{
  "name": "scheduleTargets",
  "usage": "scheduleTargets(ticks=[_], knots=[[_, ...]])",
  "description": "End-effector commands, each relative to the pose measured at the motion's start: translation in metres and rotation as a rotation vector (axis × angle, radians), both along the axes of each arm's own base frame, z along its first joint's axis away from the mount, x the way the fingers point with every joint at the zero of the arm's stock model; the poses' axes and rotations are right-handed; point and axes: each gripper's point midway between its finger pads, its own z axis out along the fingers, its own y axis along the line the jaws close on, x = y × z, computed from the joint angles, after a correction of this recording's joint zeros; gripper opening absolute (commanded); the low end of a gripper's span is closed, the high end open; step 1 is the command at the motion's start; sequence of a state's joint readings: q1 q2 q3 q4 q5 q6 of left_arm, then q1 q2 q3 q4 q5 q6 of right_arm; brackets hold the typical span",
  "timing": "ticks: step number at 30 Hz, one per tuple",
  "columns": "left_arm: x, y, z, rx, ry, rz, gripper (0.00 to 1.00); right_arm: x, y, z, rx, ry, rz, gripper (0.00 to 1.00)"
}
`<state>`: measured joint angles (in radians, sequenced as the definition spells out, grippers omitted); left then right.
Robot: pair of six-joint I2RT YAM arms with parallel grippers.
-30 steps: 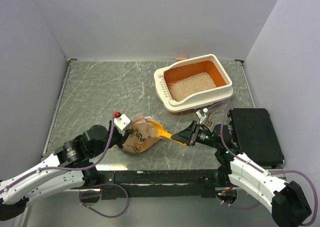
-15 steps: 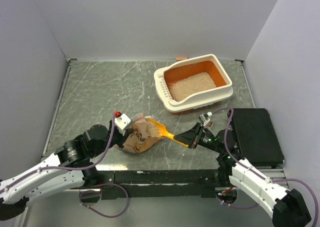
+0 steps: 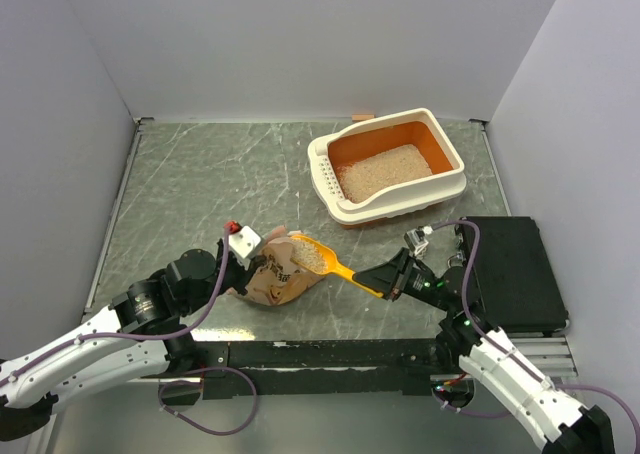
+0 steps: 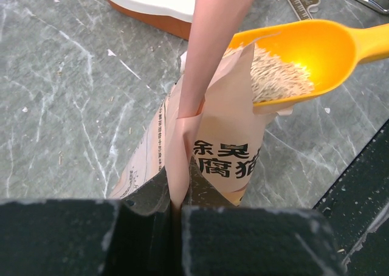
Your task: Fill the litter box with clean litter
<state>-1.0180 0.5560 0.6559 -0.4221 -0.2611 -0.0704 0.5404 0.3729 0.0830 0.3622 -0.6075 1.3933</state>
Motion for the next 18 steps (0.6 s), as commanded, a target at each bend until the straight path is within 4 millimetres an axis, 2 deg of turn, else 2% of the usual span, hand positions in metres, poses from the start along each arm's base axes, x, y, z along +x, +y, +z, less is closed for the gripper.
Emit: scheduleTargets(ticks=[1, 7, 13, 18], knots=[[0.017, 0.005, 0.044, -0.133, -0.094, 0.102, 0.01, -0.003, -0.004, 0.03, 0.043, -0.033, -0.017, 0.0], [0.021, 0.014, 0.048, -0.142, -0.106, 0.159, 0.01, -0.002, -0.009, 0.036, 0.046, -0.025, -0.049, 0.0], [0.026, 0.025, 0.05, -0.143, -0.117, 0.219, 0.01, 0.001, -0.012, 0.052, 0.044, -0.041, -0.081, 0.0], [0.032, 0.034, 0.045, -0.118, -0.108, 0.289, 0.01, 0.012, -0.013, 0.058, 0.044, -0.035, -0.133, 0.0]])
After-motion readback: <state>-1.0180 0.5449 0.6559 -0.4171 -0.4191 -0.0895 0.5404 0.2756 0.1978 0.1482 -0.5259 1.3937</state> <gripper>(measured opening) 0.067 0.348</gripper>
